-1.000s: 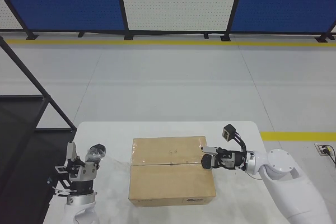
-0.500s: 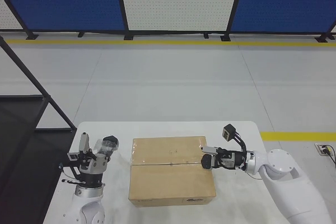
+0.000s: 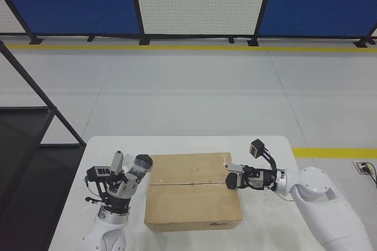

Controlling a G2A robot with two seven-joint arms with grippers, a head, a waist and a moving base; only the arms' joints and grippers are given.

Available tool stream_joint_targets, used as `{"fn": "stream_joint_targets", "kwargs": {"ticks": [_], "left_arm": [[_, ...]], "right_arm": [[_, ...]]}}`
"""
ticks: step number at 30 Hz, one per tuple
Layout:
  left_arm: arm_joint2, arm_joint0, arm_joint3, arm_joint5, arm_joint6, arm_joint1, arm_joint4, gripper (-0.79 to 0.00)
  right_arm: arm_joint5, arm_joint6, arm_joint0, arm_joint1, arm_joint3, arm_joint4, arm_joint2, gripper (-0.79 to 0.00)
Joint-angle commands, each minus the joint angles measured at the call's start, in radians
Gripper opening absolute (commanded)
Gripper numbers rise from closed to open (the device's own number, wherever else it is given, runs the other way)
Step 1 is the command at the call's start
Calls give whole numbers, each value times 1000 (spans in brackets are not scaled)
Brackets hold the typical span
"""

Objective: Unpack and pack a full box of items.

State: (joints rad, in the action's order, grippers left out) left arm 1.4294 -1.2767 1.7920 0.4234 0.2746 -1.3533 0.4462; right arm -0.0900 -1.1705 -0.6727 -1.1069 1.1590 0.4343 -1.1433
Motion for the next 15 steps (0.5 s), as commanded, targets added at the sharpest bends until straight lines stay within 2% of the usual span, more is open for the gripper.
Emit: {"fn": "stream_joint_targets", "kwargs": {"ticks": [1, 8, 15], "left_arm": [[-6, -2, 1, 5, -10, -1, -17, 0], [-69, 4, -3, 28, -78, -11, -108, 0], [-130, 23, -14, 26, -87, -20, -150, 0]], "right_arm": [[0, 0, 0, 0, 0, 0, 0, 0], [0, 0, 0, 0, 0, 0, 0, 0], [0, 0, 0, 0, 0, 0, 0, 0]]}}
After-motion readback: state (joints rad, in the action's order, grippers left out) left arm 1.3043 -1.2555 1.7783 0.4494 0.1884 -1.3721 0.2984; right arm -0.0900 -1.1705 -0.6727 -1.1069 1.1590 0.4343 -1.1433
